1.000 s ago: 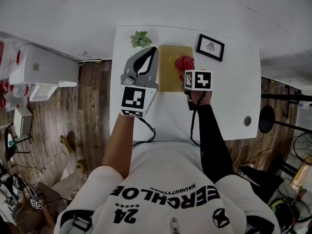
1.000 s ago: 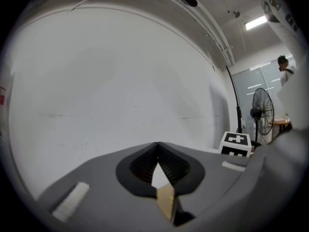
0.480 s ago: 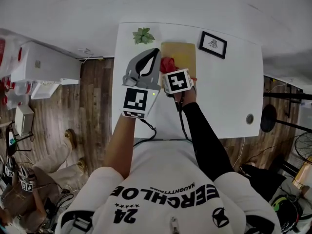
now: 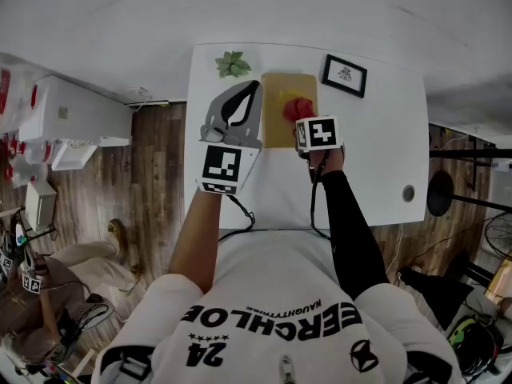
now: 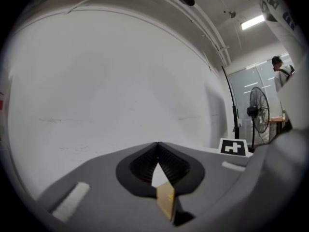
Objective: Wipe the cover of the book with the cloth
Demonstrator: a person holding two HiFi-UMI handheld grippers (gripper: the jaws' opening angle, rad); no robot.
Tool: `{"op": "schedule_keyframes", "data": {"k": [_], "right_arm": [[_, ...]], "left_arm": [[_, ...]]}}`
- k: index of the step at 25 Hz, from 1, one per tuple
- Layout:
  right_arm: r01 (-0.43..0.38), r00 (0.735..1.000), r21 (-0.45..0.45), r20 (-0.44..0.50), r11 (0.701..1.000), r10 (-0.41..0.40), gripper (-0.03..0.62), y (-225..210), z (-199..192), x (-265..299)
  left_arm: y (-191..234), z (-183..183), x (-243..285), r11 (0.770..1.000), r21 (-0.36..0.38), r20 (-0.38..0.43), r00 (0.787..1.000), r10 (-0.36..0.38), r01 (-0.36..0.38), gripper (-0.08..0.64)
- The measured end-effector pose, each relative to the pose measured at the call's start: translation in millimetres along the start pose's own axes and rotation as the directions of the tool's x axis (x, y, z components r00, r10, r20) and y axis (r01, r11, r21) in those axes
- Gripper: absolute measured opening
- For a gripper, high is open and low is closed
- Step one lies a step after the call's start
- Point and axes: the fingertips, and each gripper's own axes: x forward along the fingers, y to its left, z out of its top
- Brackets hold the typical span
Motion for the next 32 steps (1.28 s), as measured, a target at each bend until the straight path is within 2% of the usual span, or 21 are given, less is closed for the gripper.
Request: {"op": "schedule_keyframes", "data": {"k": [4, 8, 12, 15, 18, 21, 23, 28, 32], "right_arm": [[0.047, 0.999, 0.060, -0.001, 0.997, -0.047, 0.104, -35, -8, -7], [0.032, 0.999, 0.136, 0.006, 0.990, -0.033, 0.106, -44, -12, -8], [0.031, 0.998, 0.100, 0.044, 0.995, -0.035, 0.104, -31, -4, -15], [-0.063, 0.995, 0.073, 0.082, 0.995, 0.057, 0.105, 10, 7, -20], [-0.130, 0.990, 0.003, 0.062, 0.992, 0.129, 0.106, 53, 11, -15], [-0.163, 0.986, -0.035, 0.017, 0.986, 0.164, 0.106, 81, 3, -4], [-0.168, 0.986, -0.050, -0.010, 0.984, 0.168, 0.106, 90, -6, 5], [-0.148, 0.989, -0.080, -0.008, 0.986, 0.148, 0.104, 89, -9, 7], [-0.096, 0.995, -0.110, -0.006, 0.989, 0.096, 0.104, 75, -11, 3]], "left_arm": [[-1, 1, 2, 1.000, 0.004, 0.004, 1.000, -0.008, 0.008, 0.044], [-2, 3, 1, 1.000, 0.005, 0.008, 1.000, -0.013, 0.013, 0.044], [-4, 5, -2, 1.000, 0.006, 0.012, 1.000, -0.017, 0.017, 0.044], [-4, 4, -3, 1.000, 0.010, 0.010, 1.000, -0.019, 0.019, 0.044], [-2, 4, -5, 1.000, 0.013, 0.008, 1.000, -0.015, 0.015, 0.044], [0, 5, -9, 1.000, 0.015, 0.011, 1.000, -0.011, 0.011, 0.044], [1, 4, -11, 1.000, 0.016, 0.011, 1.000, -0.009, 0.009, 0.044], [5, 3, -11, 1.000, 0.014, 0.008, 1.000, -0.006, 0.005, 0.044], [2, 3, -8, 1.000, 0.010, 0.011, 1.000, -0.014, 0.014, 0.044]]}}
